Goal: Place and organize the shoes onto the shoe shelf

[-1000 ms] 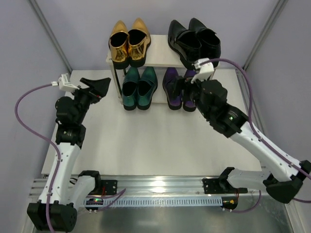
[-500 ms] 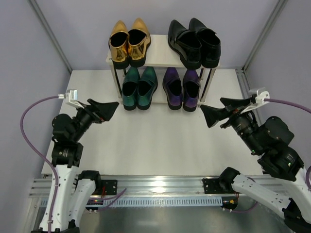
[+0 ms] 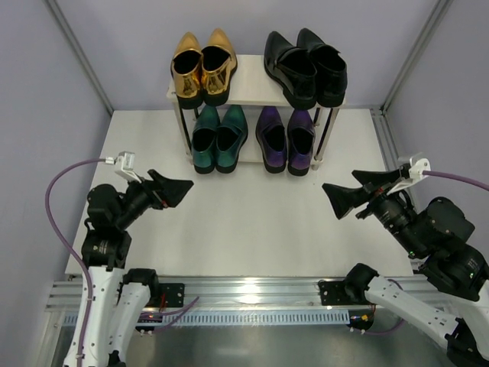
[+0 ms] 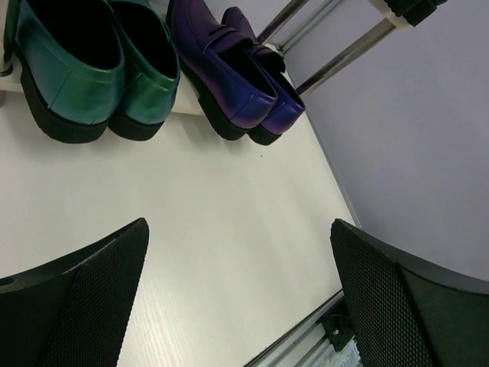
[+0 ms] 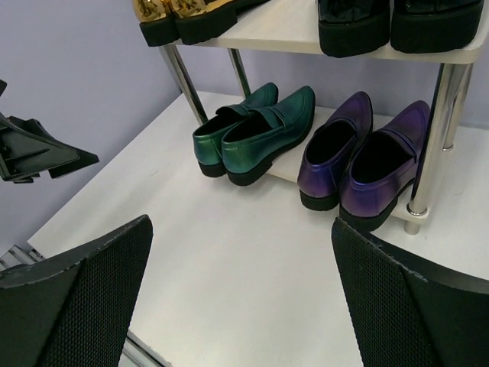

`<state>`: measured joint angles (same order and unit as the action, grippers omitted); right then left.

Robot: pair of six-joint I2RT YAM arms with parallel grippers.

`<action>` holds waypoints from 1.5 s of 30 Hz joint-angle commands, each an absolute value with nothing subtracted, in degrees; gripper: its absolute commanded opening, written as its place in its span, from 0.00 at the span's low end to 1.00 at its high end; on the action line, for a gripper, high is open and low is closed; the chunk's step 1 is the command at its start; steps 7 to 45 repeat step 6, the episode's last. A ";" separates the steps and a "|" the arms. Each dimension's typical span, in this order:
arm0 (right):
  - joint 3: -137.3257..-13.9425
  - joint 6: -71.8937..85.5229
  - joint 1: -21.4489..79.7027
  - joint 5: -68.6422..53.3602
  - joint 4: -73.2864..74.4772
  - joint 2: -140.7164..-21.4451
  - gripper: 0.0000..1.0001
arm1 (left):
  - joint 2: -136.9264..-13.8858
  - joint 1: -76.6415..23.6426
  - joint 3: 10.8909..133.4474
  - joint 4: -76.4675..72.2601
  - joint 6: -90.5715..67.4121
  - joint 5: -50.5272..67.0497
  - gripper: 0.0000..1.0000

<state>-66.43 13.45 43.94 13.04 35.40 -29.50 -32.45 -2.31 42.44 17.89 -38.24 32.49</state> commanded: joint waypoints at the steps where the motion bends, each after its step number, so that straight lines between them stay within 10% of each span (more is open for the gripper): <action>1: -67.33 12.48 44.21 11.70 35.16 -29.44 1.00 | -31.64 -2.55 44.38 20.30 -35.95 34.10 1.00; 45: -66.71 12.22 44.21 11.69 33.93 -29.44 1.00 | -31.99 -2.46 44.38 19.95 -36.12 34.01 1.00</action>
